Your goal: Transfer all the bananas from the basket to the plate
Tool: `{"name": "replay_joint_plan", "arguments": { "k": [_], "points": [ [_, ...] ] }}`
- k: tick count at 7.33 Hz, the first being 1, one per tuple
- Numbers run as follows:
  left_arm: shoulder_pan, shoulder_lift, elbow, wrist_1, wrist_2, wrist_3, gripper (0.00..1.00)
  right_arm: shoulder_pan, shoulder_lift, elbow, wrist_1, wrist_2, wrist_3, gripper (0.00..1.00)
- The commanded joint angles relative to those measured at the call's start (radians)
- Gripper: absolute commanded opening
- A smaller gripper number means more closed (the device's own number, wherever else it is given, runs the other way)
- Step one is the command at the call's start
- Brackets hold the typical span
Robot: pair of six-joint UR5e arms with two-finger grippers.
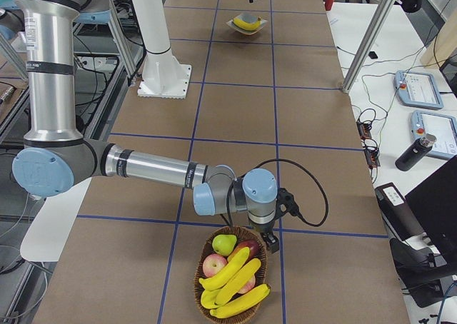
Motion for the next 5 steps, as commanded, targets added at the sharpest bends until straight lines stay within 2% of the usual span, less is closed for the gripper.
{"name": "replay_joint_plan", "arguments": {
  "k": [1,3,5],
  "points": [
    [-0.002,-0.004,-0.003,-0.001,-0.001,0.0,1.0,0.024,0.062,-0.119,0.001,0.016,-0.149,0.99],
    [-0.002,-0.002,-0.006,-0.001,0.0,0.0,1.0,0.022,0.145,-0.274,0.039,0.016,-0.192,0.97],
    [-0.002,-0.002,-0.008,-0.002,0.001,0.0,1.0,0.022,0.131,-0.309,0.057,0.018,-0.186,0.89]
  ]
}}
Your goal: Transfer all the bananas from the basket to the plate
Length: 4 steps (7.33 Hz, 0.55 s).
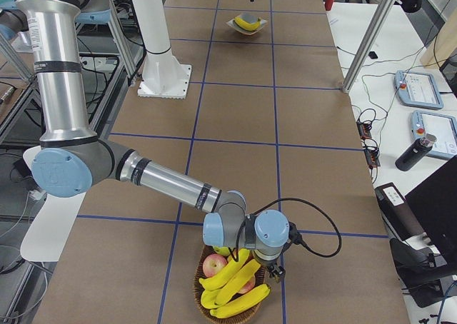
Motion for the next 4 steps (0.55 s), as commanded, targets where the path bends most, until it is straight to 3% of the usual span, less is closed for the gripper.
{"name": "replay_joint_plan", "arguments": {
  "k": [1,4],
  "points": [
    [0.0,0.0,-0.001,-0.001,0.0,0.0,1.0,0.0,-0.012,-0.029,0.011,0.007,0.0,0.86],
    [0.0,-0.001,-0.002,-0.001,0.0,0.0,1.0,0.0,-0.049,-0.025,0.013,0.01,-0.01,0.85]
  ]
}}
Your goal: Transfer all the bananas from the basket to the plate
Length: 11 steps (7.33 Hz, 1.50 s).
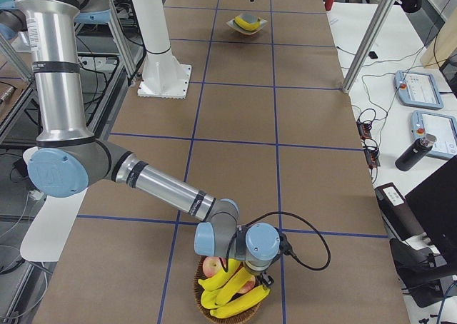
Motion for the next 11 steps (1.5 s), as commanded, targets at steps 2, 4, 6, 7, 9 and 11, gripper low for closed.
{"name": "replay_joint_plan", "arguments": {
  "k": [2,4,6,7,9,11],
  "points": [
    [-0.002,0.001,-0.007,-0.002,0.0,0.0,1.0,0.0,-0.011,0.011,-0.001,-0.002,-0.005,0.13],
    [-0.003,0.002,-0.008,-0.002,0.0,0.0,1.0,0.0,-0.001,0.029,-0.004,-0.004,-0.002,0.0],
    [-0.003,0.002,-0.008,-0.002,-0.002,0.0,1.0,0.008,-0.002,0.063,-0.015,-0.001,0.005,0.0],
    [-0.003,0.004,-0.008,-0.002,-0.003,0.0,1.0,0.033,-0.002,0.078,-0.016,-0.002,0.013,0.0],
    [-0.002,0.004,-0.007,0.0,-0.002,0.0,1.0,0.069,0.047,0.167,-0.187,-0.017,0.019,0.0],
    [0.0,0.004,-0.008,0.0,-0.003,-0.002,1.0,0.09,0.148,0.212,-0.327,-0.017,0.136,0.0]
  ]
}}
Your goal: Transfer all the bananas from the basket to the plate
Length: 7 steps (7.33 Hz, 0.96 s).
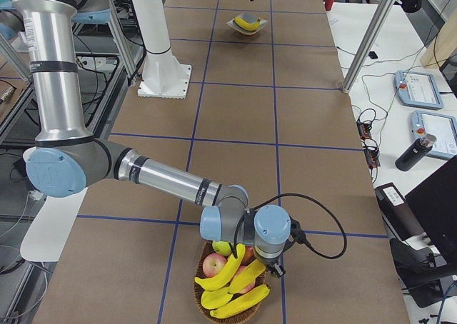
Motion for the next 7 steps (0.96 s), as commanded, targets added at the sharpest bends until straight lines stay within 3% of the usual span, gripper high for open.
{"name": "replay_joint_plan", "arguments": {
  "k": [1,5,7],
  "points": [
    [0.001,-0.005,-0.001,0.0,-0.001,-0.007,1.0,0.011,0.086,0.06,-0.079,-0.002,0.233,0.0],
    [0.012,-0.11,0.005,0.003,-0.001,-0.018,1.0,-0.105,0.101,0.299,-0.073,0.0,0.872,0.0],
    [0.081,-0.239,0.02,0.0,-0.001,-0.123,1.0,-0.189,0.1,0.442,-0.062,0.0,1.178,0.0]
  ]
}}
